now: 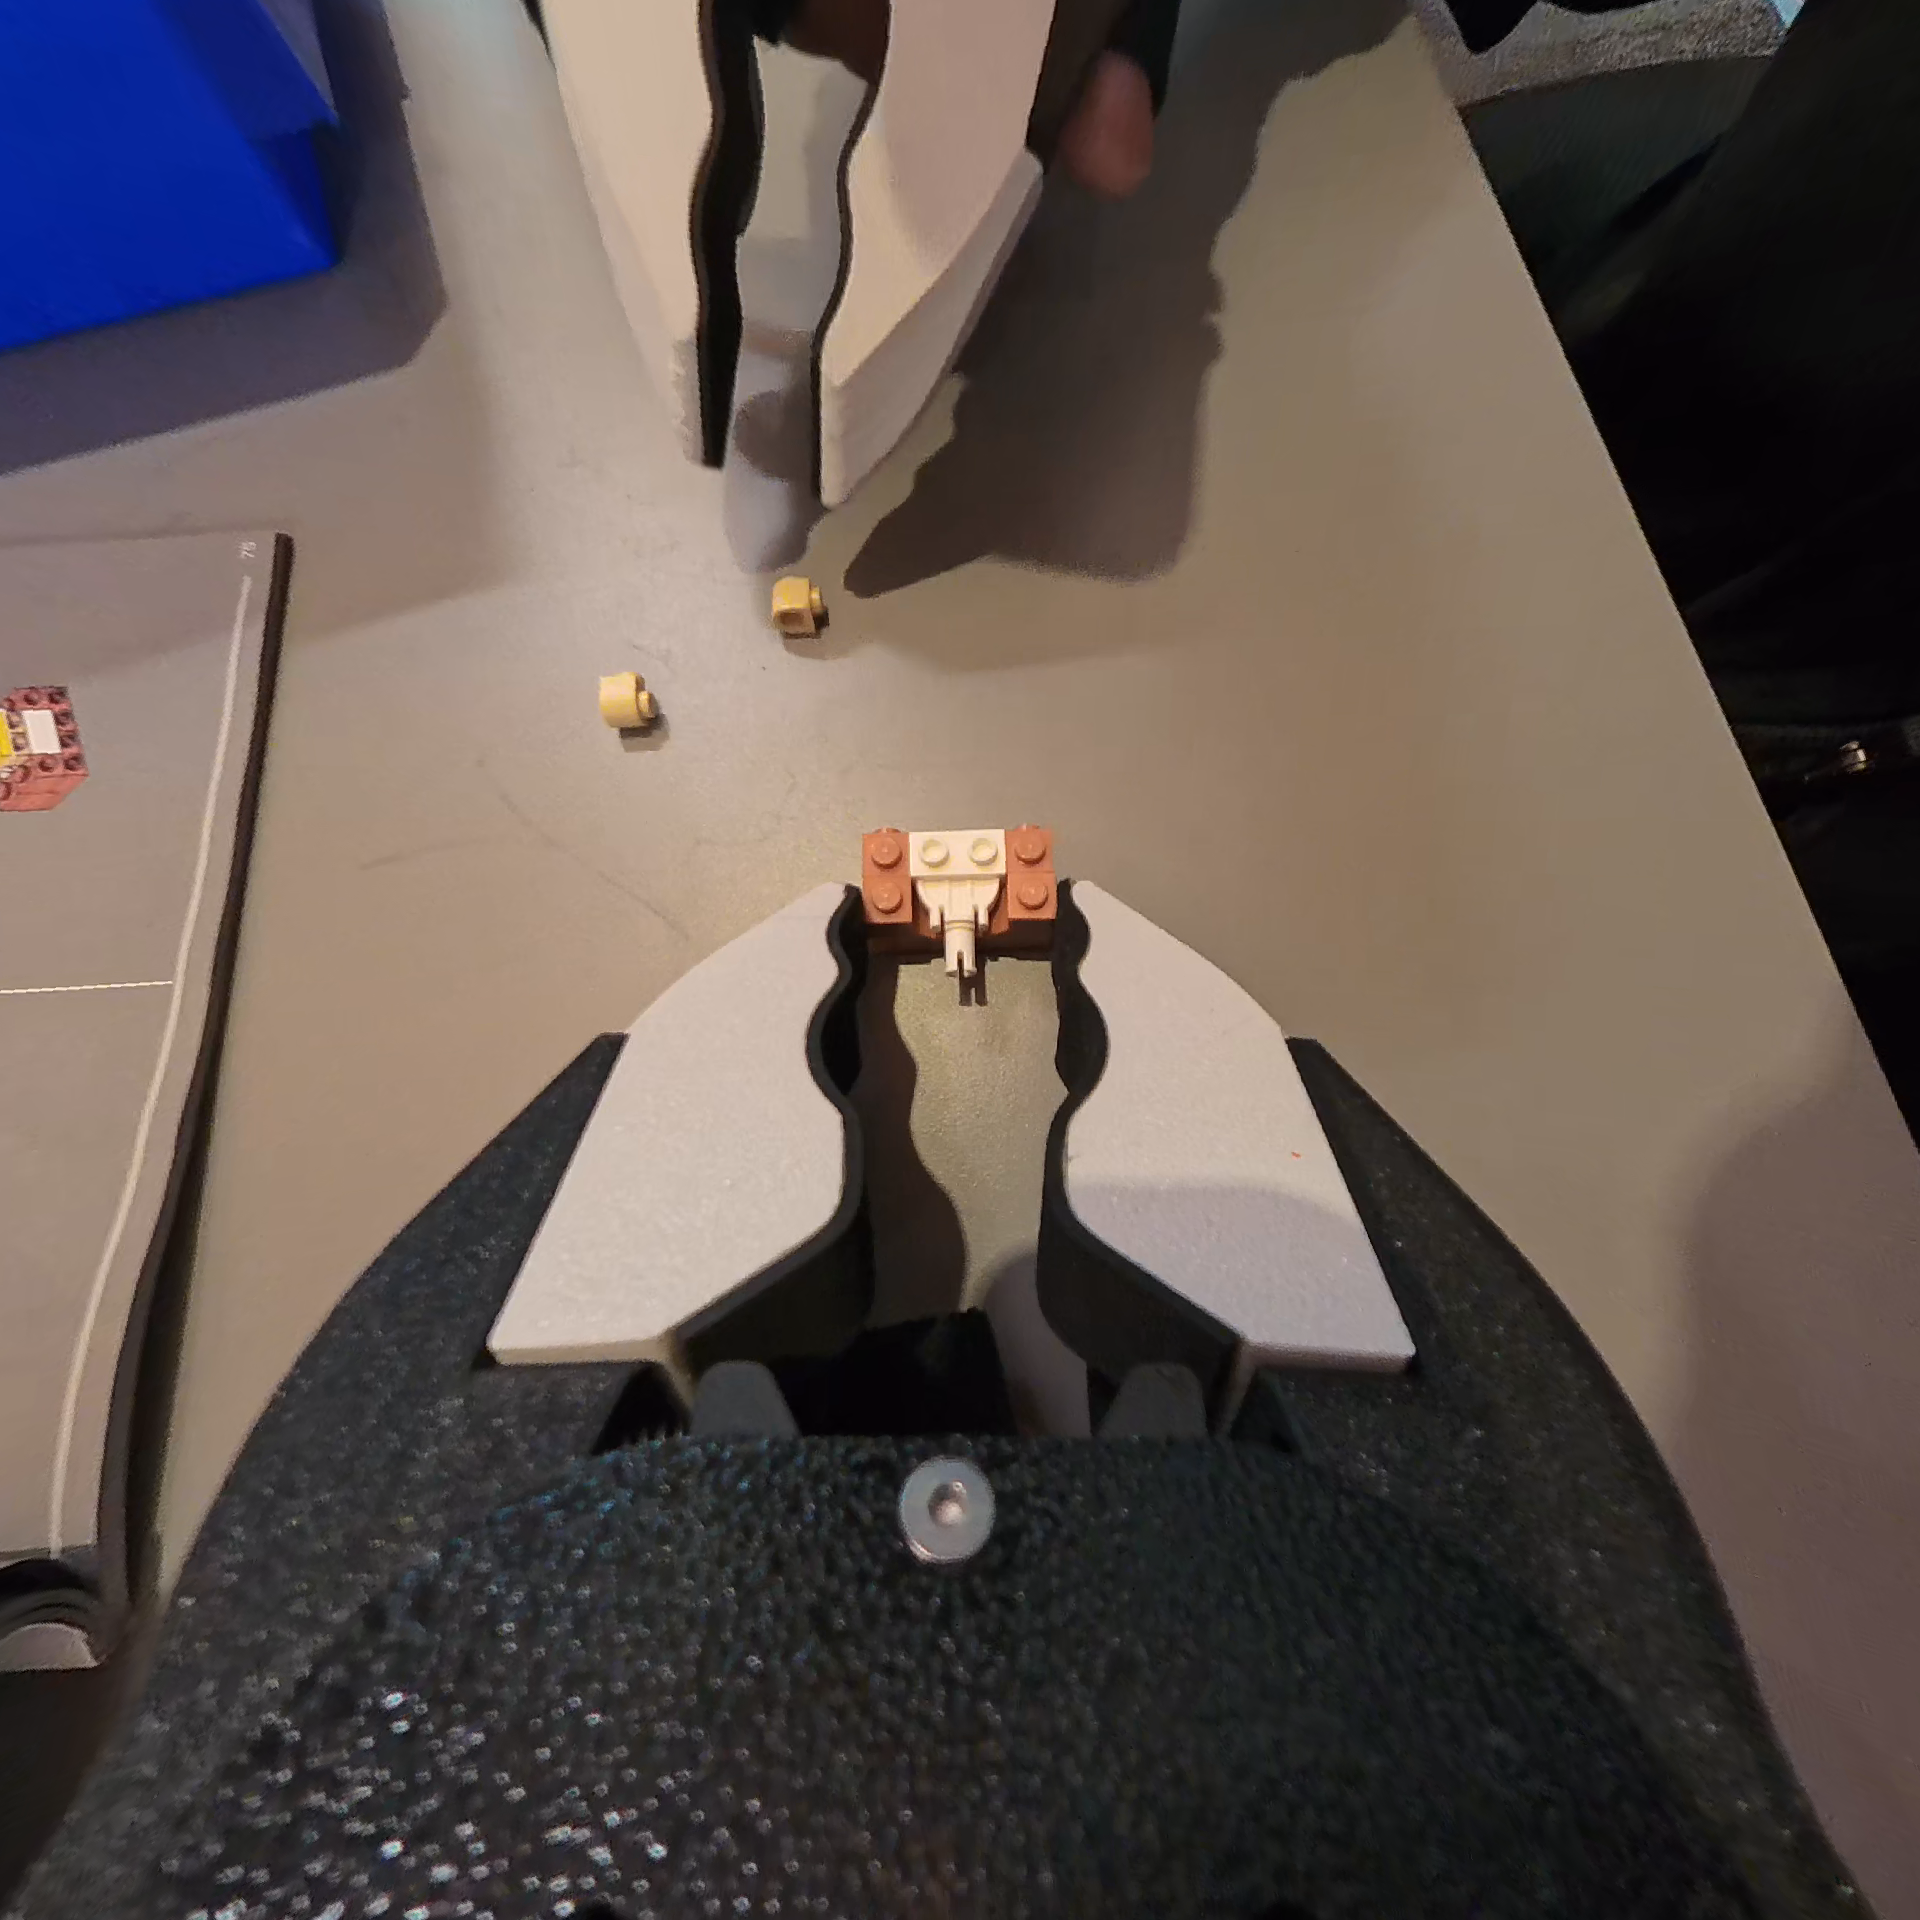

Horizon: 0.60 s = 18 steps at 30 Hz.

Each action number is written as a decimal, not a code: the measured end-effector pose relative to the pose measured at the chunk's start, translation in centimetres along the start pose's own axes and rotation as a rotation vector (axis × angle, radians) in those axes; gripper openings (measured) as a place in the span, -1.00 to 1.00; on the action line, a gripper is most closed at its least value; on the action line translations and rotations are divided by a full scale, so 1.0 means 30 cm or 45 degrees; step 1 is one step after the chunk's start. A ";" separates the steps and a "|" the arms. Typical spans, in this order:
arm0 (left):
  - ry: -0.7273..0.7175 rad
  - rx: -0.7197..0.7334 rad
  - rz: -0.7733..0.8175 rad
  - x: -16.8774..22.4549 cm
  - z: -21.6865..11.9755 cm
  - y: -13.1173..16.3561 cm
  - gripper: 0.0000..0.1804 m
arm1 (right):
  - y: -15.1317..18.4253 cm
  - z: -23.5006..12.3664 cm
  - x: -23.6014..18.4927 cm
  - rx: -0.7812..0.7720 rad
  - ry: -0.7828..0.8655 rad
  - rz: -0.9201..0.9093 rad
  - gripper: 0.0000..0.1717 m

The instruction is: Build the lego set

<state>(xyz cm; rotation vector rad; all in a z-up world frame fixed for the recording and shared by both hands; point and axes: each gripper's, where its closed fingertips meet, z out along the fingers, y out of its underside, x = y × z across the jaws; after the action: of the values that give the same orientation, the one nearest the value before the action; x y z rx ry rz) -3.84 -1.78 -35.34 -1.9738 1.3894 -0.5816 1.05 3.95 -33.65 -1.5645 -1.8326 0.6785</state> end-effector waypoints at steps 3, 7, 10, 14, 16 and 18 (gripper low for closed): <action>-0.003 0.000 -0.002 -0.001 0.000 0.000 -0.62 | 0.002 0.031 -0.009 -0.066 0.014 0.031 -0.82; -0.005 0.000 -0.003 -0.002 0.000 0.000 -0.62 | 0.019 0.059 -0.023 -0.137 0.005 0.021 -0.84; -0.004 -0.001 -0.008 -0.001 0.000 0.001 -0.63 | 0.007 0.072 -0.039 -0.134 -0.037 -0.025 -0.92; -0.004 -0.012 -0.042 -0.001 0.000 0.007 -0.62 | -0.010 0.089 -0.040 -0.135 -0.049 -0.097 -0.93; -0.008 -0.013 -0.044 -0.002 -0.002 0.009 -0.62 | -0.016 0.095 -0.044 -0.131 -0.065 -0.120 -0.93; -0.009 -0.015 -0.046 -0.003 -0.002 0.009 -0.62 | -0.021 0.100 -0.047 -0.125 -0.072 -0.144 -0.93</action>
<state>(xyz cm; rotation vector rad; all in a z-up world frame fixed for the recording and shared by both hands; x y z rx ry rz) -4.08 -1.79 -35.50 -2.0119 1.3582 -0.5831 -1.46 2.50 -35.37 -1.5034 -2.0071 0.5940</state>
